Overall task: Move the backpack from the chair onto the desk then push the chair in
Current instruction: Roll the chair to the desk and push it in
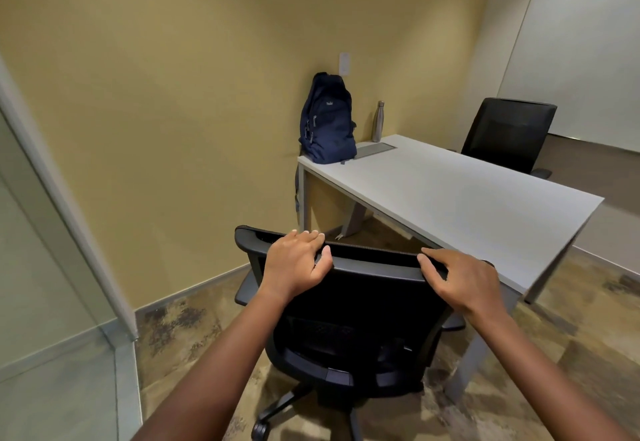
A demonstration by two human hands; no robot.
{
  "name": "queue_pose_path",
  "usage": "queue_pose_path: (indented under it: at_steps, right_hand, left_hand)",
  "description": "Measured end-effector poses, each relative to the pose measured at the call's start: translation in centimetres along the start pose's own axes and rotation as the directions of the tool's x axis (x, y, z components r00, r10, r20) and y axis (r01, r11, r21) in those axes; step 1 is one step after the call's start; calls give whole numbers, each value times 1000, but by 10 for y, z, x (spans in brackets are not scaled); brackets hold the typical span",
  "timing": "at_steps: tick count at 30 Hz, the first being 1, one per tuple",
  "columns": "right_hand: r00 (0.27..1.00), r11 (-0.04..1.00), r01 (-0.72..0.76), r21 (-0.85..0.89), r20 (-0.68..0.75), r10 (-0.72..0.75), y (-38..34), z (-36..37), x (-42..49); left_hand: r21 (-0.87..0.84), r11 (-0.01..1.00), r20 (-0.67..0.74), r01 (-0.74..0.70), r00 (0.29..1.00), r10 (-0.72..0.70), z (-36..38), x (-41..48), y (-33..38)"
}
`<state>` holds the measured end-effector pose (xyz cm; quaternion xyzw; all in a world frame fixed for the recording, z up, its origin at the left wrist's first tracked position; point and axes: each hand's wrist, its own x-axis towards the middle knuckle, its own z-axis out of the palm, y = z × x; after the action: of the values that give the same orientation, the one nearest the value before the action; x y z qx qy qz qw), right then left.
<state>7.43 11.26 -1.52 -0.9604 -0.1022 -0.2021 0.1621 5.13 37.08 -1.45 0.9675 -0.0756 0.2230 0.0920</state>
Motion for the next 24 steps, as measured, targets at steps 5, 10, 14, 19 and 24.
queue_pose_path:
  at_steps: [5,10,14,19,24]
  right_hand:
    - [1000,1000,-15,23,-18,16,5,17,35]
    - [1000,1000,-16,1,-20,16,10,40,76]
    - [1000,1000,-13,-12,11,13,10,56,107]
    - [983,994,77,-83,173,-61,3,75,147]
    - [972,992,48,-120,235,-19,-30,99,180]
  left_hand:
    - [4,1000,23,-2,1000,2,20,39,-14]
    - [-26,999,150,26,988,-22,38,84,-37]
    - [-18,1000,206,25,978,-21,50,117,-55]
    - [-15,1000,205,13,979,-9,65,158,-78]
    - [-30,1000,218,6,976,1,81,195,-109]
